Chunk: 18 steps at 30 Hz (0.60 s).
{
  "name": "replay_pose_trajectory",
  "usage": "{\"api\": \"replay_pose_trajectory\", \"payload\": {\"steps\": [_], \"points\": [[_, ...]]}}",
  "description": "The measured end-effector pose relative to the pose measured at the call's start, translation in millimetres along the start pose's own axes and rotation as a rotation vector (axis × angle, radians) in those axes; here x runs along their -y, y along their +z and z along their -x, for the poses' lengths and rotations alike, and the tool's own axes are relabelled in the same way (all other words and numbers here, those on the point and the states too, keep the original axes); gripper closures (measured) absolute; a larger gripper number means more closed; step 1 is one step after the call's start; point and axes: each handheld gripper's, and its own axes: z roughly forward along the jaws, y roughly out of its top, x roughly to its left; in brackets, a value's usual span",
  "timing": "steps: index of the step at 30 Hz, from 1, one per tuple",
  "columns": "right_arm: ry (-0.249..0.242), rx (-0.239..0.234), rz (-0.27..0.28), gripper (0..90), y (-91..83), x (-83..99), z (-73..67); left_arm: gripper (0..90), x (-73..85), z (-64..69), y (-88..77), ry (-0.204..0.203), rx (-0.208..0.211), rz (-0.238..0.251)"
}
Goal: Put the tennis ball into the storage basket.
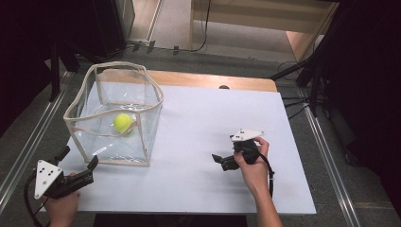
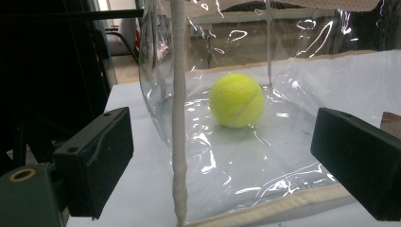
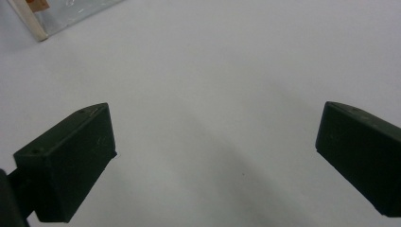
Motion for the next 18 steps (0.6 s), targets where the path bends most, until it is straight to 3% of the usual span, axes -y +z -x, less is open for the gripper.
{"api": "replay_pose_trajectory", "payload": {"steps": [18], "points": [[0.063, 0.064, 0.051, 0.0, -23.6, 38.4, 14.3, 6.9, 0.1, 0.1, -0.1, 0.000, 0.003, 0.000]]}}
